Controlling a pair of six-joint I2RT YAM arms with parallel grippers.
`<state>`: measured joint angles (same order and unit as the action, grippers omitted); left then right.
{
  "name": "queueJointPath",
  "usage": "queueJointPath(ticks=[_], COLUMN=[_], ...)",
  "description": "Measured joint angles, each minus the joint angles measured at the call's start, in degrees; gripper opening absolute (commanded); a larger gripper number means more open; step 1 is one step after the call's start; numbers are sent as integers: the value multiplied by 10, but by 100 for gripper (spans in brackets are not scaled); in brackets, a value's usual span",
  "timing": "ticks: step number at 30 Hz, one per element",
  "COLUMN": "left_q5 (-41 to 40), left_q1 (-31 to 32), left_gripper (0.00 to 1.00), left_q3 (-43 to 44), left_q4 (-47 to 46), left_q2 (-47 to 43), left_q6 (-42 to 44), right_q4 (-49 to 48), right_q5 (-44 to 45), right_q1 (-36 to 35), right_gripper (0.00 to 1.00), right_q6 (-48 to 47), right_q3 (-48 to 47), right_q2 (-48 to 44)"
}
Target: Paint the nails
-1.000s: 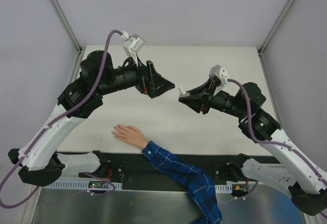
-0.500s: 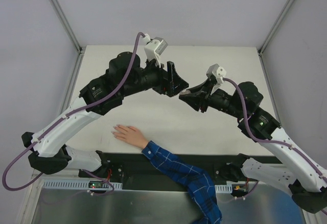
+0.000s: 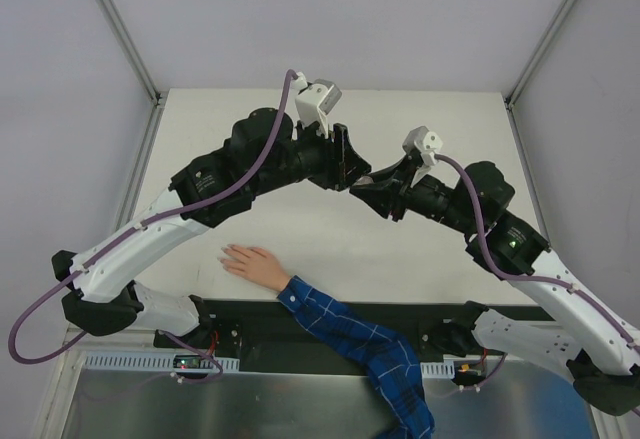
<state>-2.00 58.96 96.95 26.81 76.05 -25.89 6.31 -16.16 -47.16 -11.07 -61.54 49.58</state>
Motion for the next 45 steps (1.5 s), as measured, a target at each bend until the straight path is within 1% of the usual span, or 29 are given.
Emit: queueJointPath(ticks=[1,2,5,6,8,13,15,17,21,23,25,28,29,30,32,33,34,39,40,43,45], left_q5=[0,0,7,14,25,59,96,173,343,401,451,501,511,520,523,522,519,458,438,365,302], left_q1=[0,1,3,3,3,0,-5,-20,-32,-30,-26,-23,-22,-22,-22,-21,-19,-16,-19,-32,-36], left_gripper=[35,29,17,7,0,0,0,0,0,0,0,0,4,31,55,68,73,82,89,89,88], left_q3=[0,0,0,0,0,0,0,0,-17,-26,-26,-22,-21,-20,-17,-17,-16,-10,-8,-7,-8], left_q4=[0,1,1,1,0,0,0,0,-14,-16,-21,-35,-38,-39,-40,-37,-35,-13,-10,-7,-5], left_q2=[0,0,1,1,3,4,5,7,-9,-27,-35,-31,-28,-24,-22,-22,-21,-28,-31,-42,-52], left_q6=[-1,0,0,2,5,35,61,100,193,222,242,253,253,253,249,245,239,189,181,154,124], right_q4=[0,0,0,0,1,9,15,22,28,4,-32,-56,-57,-56,-55,-60,-59,-27,-16,17,29], right_q5=[3,5,11,15,21,32,28,6,-153,-229,-279,-315,-323,-329,-332,-326,-324,-275,-264,-233,-197], right_q1=[0,-2,-5,-7,-11,-19,-20,-18,11,12,9,9,9,11,12,12,12,18,18,14,12], right_gripper=[0,0,0,0,0,0,0,0,0,0,0,0,0,0,0,0,0,0,0,0,0], right_q6=[0,0,0,0,0,1,1,2,39,74,99,118,122,124,124,122,119,75,66,41,32], right_q3=[0,0,0,0,0,0,0,0,1,4,8,14,15,15,15,14,14,12,10,2,-5], right_q2=[0,0,0,0,-1,-4,-8,-14,-26,-26,-26,-32,-34,-35,-36,-35,-35,-29,-28,-28,-28])
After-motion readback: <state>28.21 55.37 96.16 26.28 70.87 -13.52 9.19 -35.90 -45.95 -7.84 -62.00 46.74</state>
